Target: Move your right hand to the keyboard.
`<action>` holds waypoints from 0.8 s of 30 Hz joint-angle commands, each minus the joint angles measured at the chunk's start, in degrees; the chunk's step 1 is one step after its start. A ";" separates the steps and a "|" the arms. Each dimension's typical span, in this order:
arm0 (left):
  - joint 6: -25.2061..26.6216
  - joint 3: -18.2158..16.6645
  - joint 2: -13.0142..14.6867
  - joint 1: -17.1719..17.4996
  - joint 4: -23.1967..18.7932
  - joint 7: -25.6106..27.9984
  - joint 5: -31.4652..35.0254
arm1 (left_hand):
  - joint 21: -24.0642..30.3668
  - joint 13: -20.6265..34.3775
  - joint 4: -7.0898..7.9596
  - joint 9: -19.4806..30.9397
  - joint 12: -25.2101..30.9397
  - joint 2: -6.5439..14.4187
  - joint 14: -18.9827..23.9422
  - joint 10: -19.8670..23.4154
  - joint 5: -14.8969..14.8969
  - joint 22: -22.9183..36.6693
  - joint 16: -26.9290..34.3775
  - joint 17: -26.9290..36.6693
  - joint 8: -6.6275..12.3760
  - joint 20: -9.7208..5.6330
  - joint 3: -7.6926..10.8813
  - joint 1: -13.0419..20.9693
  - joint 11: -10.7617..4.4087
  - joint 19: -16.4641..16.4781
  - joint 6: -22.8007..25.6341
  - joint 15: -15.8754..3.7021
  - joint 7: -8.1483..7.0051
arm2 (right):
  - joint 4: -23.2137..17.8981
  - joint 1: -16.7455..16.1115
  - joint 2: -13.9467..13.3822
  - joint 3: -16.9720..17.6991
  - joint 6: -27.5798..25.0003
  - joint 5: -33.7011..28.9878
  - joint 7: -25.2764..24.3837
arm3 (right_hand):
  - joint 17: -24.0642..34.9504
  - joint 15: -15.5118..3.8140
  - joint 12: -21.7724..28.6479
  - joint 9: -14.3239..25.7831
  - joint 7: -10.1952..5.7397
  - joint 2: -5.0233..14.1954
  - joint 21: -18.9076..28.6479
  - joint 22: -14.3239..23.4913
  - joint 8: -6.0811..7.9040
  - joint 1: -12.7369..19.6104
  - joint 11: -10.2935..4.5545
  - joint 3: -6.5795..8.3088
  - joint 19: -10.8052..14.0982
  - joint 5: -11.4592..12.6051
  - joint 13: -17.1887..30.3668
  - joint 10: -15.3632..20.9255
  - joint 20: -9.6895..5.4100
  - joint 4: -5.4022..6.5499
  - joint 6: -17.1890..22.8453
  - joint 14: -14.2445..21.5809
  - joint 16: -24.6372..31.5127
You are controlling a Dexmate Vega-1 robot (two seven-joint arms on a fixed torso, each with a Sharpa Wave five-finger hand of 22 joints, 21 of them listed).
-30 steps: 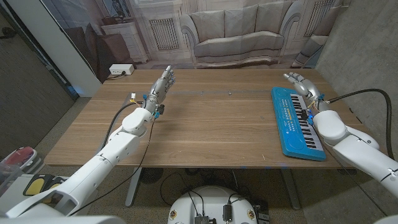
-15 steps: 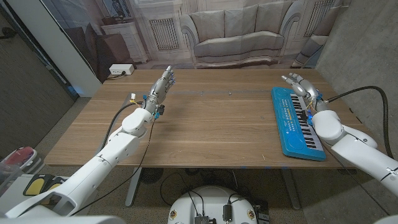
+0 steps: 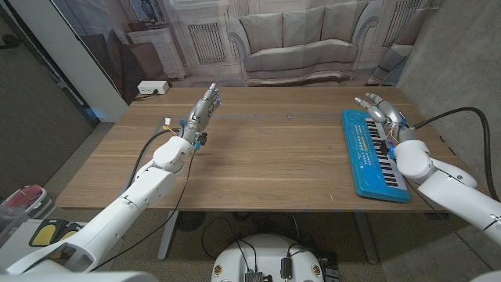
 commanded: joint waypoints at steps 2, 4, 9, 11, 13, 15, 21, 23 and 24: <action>-0.01 -0.13 0.17 0.49 -0.57 0.28 0.12 | 0.02 0.26 0.01 0.15 0.07 0.16 0.09 0.70 -0.29 0.13 0.15 0.17 -0.16 -0.29 -0.16 0.48 0.00 -0.29 0.34 -0.11 0.23 | -1.89 -1.14 -0.81 0.39 -4.13 -1.82 -0.59 | 0.02 -0.15 0.25 0.28 -0.19 0.15 -0.12 0.23 0.08 0.28 -0.29 0.25 0.20 0.42 0.17 0.37 -0.67 -0.36 0.10 0.58 -0.07; -0.15 -0.20 0.15 0.64 -0.63 0.31 0.05 | 0.02 0.26 0.01 0.15 0.06 0.17 0.06 0.69 -0.29 0.13 0.14 0.17 -0.16 -0.32 -0.18 0.48 0.01 -0.30 0.34 -0.12 0.30 | -2.06 -1.12 -0.93 0.14 -4.80 -2.35 -0.75 | 0.02 -0.19 0.24 0.28 -0.19 0.18 -0.17 0.23 0.08 0.31 -0.26 0.26 0.25 0.43 0.17 0.38 -0.67 -0.37 0.12 0.60 -0.08; -0.38 -0.38 0.20 1.00 -0.77 0.50 0.03 | 0.02 0.26 0.01 0.15 0.06 0.19 0.10 0.70 -0.31 0.13 0.15 0.17 -0.16 -0.31 -0.22 0.51 -0.16 -0.31 0.36 -0.13 0.24 | -2.53 -0.83 -1.23 -0.51 -6.72 -3.30 -0.78 | 0.02 -0.17 0.22 0.29 -0.24 0.20 -0.26 0.23 0.09 0.34 -0.20 0.27 0.28 0.44 0.17 0.38 -0.67 -0.38 0.17 0.61 -0.10; -0.42 -0.42 0.24 1.06 -0.78 0.44 0.00 | 0.02 0.26 0.00 0.15 0.05 0.20 0.08 0.71 -0.31 0.13 0.14 0.17 -0.16 -0.31 -0.25 0.52 -0.05 -0.31 0.37 -0.13 0.23 | -2.70 -0.76 -1.17 -0.66 -7.38 -3.44 -0.85 | 0.02 -0.23 0.21 0.29 -0.23 0.20 -0.30 0.23 0.09 0.34 -0.23 0.27 0.26 0.45 0.17 0.37 -0.63 -0.38 0.19 0.62 -0.10; -0.42 -0.44 0.29 1.10 -0.80 0.42 0.00 | 0.02 0.26 0.00 0.15 0.06 0.20 0.08 0.72 -0.32 0.13 0.14 0.18 -0.17 -0.31 -0.26 0.53 0.00 -0.32 0.36 -0.14 0.21 | -2.70 -0.79 -1.18 -0.74 -7.60 -3.52 -0.89 | 0.03 -0.24 0.19 0.29 -0.23 0.20 -0.33 0.24 0.09 0.34 -0.30 0.27 0.26 0.45 0.17 0.34 -0.63 -0.38 0.20 0.63 -0.10; -0.50 -0.47 0.29 1.10 -0.75 0.31 -0.08 | 0.01 0.26 0.00 0.15 0.08 0.21 0.07 0.78 -0.32 0.13 0.13 0.18 -0.17 -0.29 -0.28 0.53 0.02 -0.34 0.37 -0.14 0.24 | -2.81 -0.78 -1.02 -0.74 -8.18 -3.33 -0.85 | 0.03 -0.21 0.21 0.29 -0.27 0.21 -0.38 0.24 0.09 0.34 -0.31 0.26 0.25 0.45 0.17 0.40 -0.61 -0.38 0.20 0.63 -0.11; -0.26 -0.49 0.68 0.93 -0.85 -0.10 -0.07 | 0.00 0.26 0.00 0.15 0.06 0.26 0.08 0.77 -0.34 0.13 0.13 0.18 -0.18 -0.31 -0.34 0.56 0.09 -0.37 0.39 -0.17 0.20 | -2.51 -0.49 -0.82 -1.09 -9.18 -2.91 -0.63 | 0.04 -0.17 0.19 0.29 -0.32 0.22 -0.48 0.24 0.04 0.32 -0.31 0.25 0.25 0.46 0.17 0.41 -0.55 -0.35 0.11 0.69 -0.10; -0.39 -0.57 0.65 0.94 -0.78 -0.14 -0.14 | 0.00 0.26 0.00 0.15 0.06 0.27 0.09 0.79 -0.35 0.13 0.14 0.18 -0.19 -0.32 -0.36 0.57 0.03 -0.38 0.36 -0.15 0.17 | -2.57 -0.25 -0.74 -1.40 -10.03 -2.98 -0.69 | 0.05 -0.18 0.18 0.29 -0.36 0.23 -0.52 0.24 0.04 0.31 -0.29 0.24 0.24 0.46 0.17 0.40 -0.55 -0.35 0.13 0.69 -0.11; -0.41 -0.61 0.64 0.96 -0.77 -0.11 -0.17 | 0.00 0.26 0.00 0.15 0.06 0.27 0.09 0.79 -0.35 0.13 0.14 0.18 -0.20 -0.32 -0.36 0.57 0.03 -0.38 0.34 -0.16 0.18 | -2.52 -0.17 -0.84 -1.57 -10.19 -3.06 -0.64 | 0.05 -0.18 0.17 0.29 -0.37 0.23 -0.53 0.24 0.04 0.31 -0.30 0.24 0.22 0.46 0.17 0.38 -0.52 -0.35 0.11 0.70 -0.11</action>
